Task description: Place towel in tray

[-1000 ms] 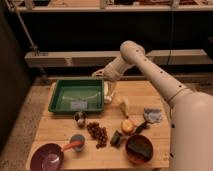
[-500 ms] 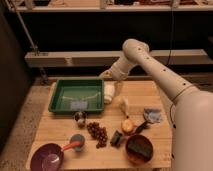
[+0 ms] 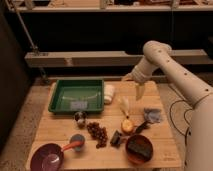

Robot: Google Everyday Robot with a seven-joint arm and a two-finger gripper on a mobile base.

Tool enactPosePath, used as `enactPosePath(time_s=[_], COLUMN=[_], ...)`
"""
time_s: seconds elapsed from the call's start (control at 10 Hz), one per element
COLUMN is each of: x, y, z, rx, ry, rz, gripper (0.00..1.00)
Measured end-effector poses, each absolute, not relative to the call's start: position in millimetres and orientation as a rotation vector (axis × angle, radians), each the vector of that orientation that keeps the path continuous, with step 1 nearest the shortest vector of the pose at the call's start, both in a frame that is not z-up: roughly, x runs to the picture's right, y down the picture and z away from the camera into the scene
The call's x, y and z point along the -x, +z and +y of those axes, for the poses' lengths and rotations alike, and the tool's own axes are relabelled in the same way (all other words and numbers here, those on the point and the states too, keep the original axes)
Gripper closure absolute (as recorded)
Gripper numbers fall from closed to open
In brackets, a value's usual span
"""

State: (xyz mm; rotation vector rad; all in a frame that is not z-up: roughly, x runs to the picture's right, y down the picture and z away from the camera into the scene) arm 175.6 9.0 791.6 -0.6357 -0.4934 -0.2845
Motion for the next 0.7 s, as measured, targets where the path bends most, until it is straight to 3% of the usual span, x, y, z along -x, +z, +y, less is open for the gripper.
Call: enactPosePath(time_s=[0.7], x=[-317.7], y=[785.1], z=[108.1], rx=[0.707], ry=[-0.059], rz=[-0.295], gripper=[0.2])
